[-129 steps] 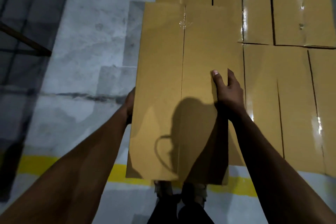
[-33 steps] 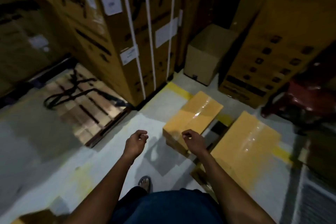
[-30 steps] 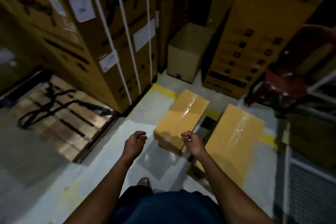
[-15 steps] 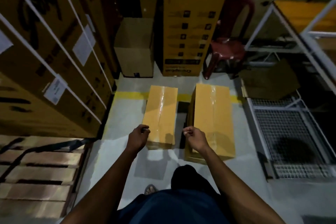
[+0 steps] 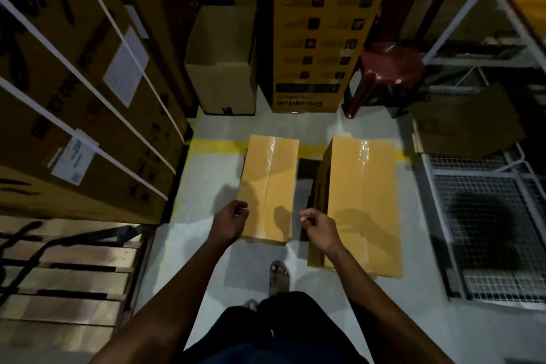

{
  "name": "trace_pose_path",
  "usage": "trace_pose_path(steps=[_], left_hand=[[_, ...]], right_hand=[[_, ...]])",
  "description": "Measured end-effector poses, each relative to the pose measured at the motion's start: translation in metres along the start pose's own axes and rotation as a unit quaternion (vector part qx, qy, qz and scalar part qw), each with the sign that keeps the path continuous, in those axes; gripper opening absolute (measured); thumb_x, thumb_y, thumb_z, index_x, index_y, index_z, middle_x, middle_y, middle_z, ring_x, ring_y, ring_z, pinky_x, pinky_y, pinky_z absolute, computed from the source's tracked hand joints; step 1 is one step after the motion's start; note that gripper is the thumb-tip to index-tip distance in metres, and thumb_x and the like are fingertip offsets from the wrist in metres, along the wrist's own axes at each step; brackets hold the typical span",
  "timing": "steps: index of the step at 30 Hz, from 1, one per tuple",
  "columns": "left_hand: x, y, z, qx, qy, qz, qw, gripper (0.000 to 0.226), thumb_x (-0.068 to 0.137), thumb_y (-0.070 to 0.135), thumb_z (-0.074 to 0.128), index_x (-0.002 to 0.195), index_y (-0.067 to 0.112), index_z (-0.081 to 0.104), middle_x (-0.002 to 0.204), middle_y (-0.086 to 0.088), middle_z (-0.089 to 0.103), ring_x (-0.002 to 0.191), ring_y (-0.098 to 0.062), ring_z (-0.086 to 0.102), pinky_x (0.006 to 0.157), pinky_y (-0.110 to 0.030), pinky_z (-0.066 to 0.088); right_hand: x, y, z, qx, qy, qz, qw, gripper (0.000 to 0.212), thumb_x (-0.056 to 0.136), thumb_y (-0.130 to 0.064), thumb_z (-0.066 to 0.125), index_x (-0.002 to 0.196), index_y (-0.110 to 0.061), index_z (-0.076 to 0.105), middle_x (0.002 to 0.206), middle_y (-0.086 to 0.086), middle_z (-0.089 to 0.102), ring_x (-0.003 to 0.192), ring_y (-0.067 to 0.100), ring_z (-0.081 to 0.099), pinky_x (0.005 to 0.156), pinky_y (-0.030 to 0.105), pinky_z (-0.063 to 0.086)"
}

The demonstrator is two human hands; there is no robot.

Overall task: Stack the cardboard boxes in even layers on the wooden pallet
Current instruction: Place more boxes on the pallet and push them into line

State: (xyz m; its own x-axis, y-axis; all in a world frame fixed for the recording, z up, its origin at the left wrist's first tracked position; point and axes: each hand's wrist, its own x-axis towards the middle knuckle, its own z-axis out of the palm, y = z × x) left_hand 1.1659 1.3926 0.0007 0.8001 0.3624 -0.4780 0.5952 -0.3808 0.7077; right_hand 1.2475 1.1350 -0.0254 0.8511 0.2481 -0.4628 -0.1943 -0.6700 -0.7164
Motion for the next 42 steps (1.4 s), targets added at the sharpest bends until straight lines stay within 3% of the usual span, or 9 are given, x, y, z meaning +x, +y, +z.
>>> trace_pose_path(steps=[4,9,13,19,24,28,32,36,42], left_hand=[[0.039,-0.003,-0.001,0.004,0.007,-0.018,1.000,0.035,0.092,0.038,0.055,0.121,0.023,0.069,0.110,-0.003,0.075,0.100,-0.024,0.071,0.085,-0.042,0.058],[0.094,-0.007,0.004,0.019,0.004,-0.035,0.999,0.022,0.103,0.024,0.060,0.123,0.020,0.067,0.113,-0.009,0.073,0.097,-0.026,0.069,0.084,-0.035,0.053],[0.153,-0.023,0.021,0.034,-0.003,-0.034,0.999,0.028,0.103,0.024,0.060,0.129,0.015,0.065,0.118,-0.011,0.072,0.104,-0.028,0.069,0.092,-0.036,0.053],[0.246,-0.071,0.056,0.068,-0.015,-0.041,0.997,0.043,0.098,0.020,0.070,0.138,0.007,0.058,0.131,-0.015,0.067,0.114,-0.031,0.066,0.097,-0.039,0.052],[0.320,-0.125,0.088,0.118,-0.024,-0.065,0.991,0.061,0.096,0.025,0.074,0.148,0.007,0.048,0.145,-0.017,0.056,0.130,-0.034,0.057,0.107,-0.042,0.045],[0.362,-0.161,0.112,0.129,-0.037,-0.084,0.987,0.064,0.094,0.020,0.075,0.148,0.004,0.046,0.147,-0.019,0.052,0.135,-0.037,0.050,0.107,-0.038,0.041],[0.394,-0.194,0.130,0.096,-0.066,-0.118,0.986,0.062,0.083,0.024,0.079,0.136,0.009,0.051,0.126,-0.012,0.061,0.116,-0.035,0.061,0.088,-0.032,0.046],[0.414,-0.215,0.140,0.015,-0.083,-0.139,0.987,0.093,0.069,0.058,0.073,0.147,0.021,0.037,0.130,-0.008,0.060,0.116,-0.032,0.061,0.101,-0.049,0.054],[0.408,-0.209,0.136,-0.042,-0.077,-0.177,0.980,0.078,0.084,0.041,0.075,0.150,0.034,0.032,0.127,-0.003,0.059,0.115,-0.033,0.061,0.100,-0.054,0.056]], right_hand=[[0.035,0.000,0.011,0.009,-0.038,0.031,0.999,0.021,0.101,-0.001,0.056,0.114,-0.003,0.071,0.121,0.011,0.070,0.116,0.024,0.063,0.085,0.014,0.040],[0.080,0.002,0.018,0.023,-0.049,0.051,0.997,0.026,0.097,-0.005,0.057,0.117,-0.014,0.071,0.109,0.003,0.073,0.102,0.021,0.068,0.092,0.030,0.053],[0.129,0.014,0.039,0.015,-0.055,0.054,0.997,0.016,0.101,-0.002,0.056,0.110,-0.007,0.067,0.101,0.004,0.067,0.085,0.012,0.060,0.080,0.023,0.045],[0.216,0.057,0.095,-0.008,-0.017,0.079,0.997,0.028,0.101,-0.014,0.060,0.129,-0.011,0.064,0.128,0.006,0.067,0.116,0.023,0.062,0.086,0.019,0.039],[0.282,0.103,0.143,0.003,-0.005,0.112,0.994,0.043,0.101,-0.020,0.063,0.141,-0.011,0.054,0.131,0.013,0.063,0.116,0.032,0.062,0.084,0.022,0.038],[0.322,0.139,0.170,-0.001,0.011,0.135,0.991,0.057,0.098,-0.024,0.067,0.149,-0.009,0.046,0.145,0.012,0.053,0.133,0.031,0.052,0.097,0.024,0.037],[0.348,0.168,0.193,-0.010,0.000,0.174,0.985,0.070,0.100,-0.033,0.064,0.156,-0.006,0.032,0.160,0.013,0.039,0.146,0.032,0.038,0.116,0.038,0.034],[0.361,0.185,0.210,0.066,0.007,0.189,0.980,0.062,0.099,-0.033,0.065,0.153,-0.023,0.035,0.144,0.003,0.054,0.129,0.028,0.053,0.104,0.038,0.046],[0.357,0.181,0.211,0.137,0.038,0.192,0.971,0.061,0.099,-0.031,0.066,0.153,-0.030,0.037,0.134,-0.007,0.056,0.121,0.014,0.049,0.107,0.038,0.043]])
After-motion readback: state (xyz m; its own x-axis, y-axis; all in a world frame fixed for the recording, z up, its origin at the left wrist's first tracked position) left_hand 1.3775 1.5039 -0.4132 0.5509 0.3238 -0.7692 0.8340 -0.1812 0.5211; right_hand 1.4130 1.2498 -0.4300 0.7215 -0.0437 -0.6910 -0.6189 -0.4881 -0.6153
